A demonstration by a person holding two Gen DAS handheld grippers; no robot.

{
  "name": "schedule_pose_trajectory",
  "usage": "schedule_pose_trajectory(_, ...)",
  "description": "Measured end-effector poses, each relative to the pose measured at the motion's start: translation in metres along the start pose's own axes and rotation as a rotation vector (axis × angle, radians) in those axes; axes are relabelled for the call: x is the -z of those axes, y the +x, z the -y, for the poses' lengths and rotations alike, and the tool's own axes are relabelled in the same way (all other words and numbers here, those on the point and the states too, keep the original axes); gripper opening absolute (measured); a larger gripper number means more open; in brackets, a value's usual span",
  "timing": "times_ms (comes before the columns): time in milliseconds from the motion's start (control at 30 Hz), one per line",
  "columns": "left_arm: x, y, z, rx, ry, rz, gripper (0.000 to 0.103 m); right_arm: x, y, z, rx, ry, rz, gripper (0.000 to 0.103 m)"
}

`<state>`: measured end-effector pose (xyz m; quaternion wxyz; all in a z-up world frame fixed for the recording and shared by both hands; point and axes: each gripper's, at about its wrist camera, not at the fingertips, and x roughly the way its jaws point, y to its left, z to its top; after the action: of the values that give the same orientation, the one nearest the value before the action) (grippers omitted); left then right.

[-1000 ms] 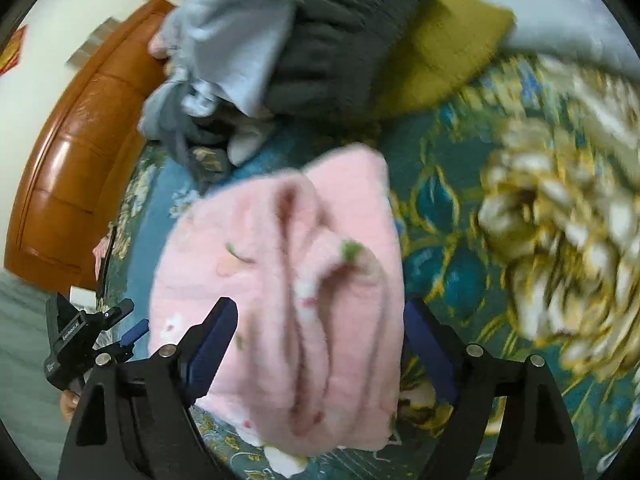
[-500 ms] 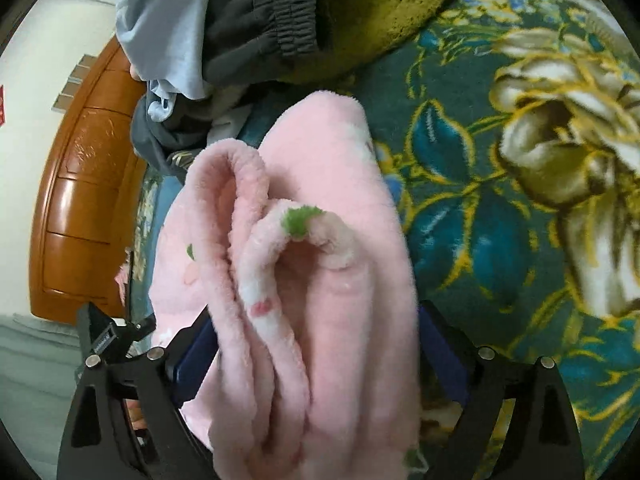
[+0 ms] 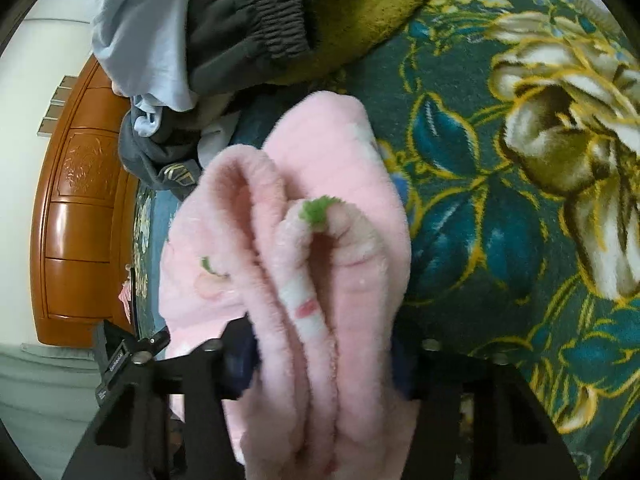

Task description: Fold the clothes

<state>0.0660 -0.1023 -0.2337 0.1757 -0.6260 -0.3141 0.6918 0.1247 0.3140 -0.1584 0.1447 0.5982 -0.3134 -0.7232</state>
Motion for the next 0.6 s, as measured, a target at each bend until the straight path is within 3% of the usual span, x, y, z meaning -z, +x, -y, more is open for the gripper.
schedule_pose_trajectory(133,0.002,0.004,0.003,0.024,0.022,-0.025,0.074,-0.001,-0.003,-0.011,0.017,-0.02,-0.008,0.044)
schedule_pose_trajectory(267,0.006,-0.001,0.011,0.011,0.087,0.002,0.042,-0.002,-0.015,-0.032,0.037,-0.073,-0.007,0.043)
schedule_pose_trajectory(333,0.008,-0.004,0.014,0.018,0.11,0.016,0.036,-0.003,-0.022,-0.052,0.057,-0.119,-0.004,0.042)
schedule_pose_trajectory(467,0.007,-0.015,0.015,0.086,0.111,0.044,0.028,-0.004,-0.039,-0.111,0.085,-0.248,-0.01,0.041)
schedule_pose_trajectory(600,0.004,-0.053,0.012,0.207,0.1,0.157,0.028,-0.003,-0.06,-0.193,0.129,-0.473,0.019,0.041)
